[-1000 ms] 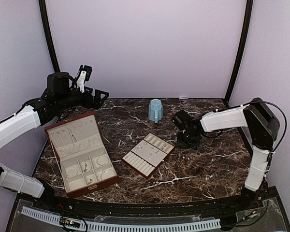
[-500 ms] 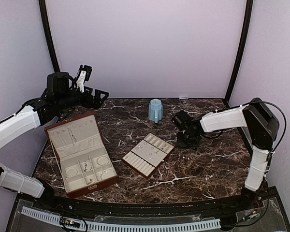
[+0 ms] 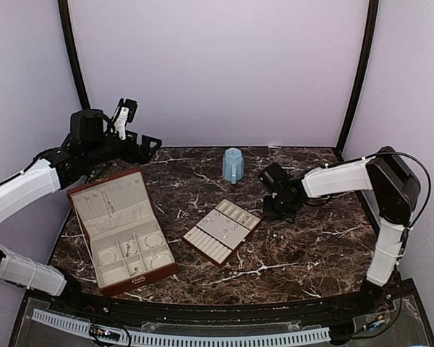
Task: Organize the mixed jewelry
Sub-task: Pick up the ring from the center of the board, then pass from the right arm to the left
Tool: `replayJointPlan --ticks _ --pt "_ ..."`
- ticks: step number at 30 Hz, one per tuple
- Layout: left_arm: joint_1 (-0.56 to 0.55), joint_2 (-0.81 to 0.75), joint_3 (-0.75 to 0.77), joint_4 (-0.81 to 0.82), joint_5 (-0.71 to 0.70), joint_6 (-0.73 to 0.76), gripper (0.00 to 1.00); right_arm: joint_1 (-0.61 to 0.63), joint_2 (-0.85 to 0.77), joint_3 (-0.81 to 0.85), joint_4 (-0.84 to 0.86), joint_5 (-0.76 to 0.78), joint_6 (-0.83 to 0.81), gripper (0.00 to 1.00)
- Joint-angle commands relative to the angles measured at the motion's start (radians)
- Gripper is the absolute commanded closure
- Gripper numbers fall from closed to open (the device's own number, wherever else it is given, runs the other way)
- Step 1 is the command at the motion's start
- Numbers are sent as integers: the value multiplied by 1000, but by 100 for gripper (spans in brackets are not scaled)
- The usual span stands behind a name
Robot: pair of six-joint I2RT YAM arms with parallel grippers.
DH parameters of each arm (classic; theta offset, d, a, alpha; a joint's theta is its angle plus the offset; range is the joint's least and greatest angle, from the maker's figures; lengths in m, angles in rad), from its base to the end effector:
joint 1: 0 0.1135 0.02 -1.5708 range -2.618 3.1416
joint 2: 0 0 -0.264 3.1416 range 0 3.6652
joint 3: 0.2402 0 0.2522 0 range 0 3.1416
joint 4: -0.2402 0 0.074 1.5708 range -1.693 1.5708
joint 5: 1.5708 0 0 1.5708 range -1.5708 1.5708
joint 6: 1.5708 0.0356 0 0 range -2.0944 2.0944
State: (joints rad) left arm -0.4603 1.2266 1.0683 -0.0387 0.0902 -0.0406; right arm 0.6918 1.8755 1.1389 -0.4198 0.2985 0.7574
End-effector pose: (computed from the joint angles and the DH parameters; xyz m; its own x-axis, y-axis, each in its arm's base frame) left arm 0.2580 -0.1315 0.3612 -0.1964 0.0523 -0.9791 0.5140 0.8559 -0.0574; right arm 0.2873 0.2244 0.1463 -0.8685 0.1333 -0.4775 0.1075 0.9909 0.0810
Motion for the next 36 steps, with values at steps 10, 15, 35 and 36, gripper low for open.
replayJointPlan --ticks 10,15,35,36 --pt "-1 -45 -68 107 69 72 1 -15 -167 -50 222 -265 -159 100" --pt "-9 -56 -112 162 160 103 1 -17 -212 -70 265 -386 -205 100" --pt "-148 -58 -251 312 390 319 2 -2 -227 31 270 -863 -376 100" --pt "-168 -53 -252 310 376 339 2 3 -224 43 258 -877 -385 100"
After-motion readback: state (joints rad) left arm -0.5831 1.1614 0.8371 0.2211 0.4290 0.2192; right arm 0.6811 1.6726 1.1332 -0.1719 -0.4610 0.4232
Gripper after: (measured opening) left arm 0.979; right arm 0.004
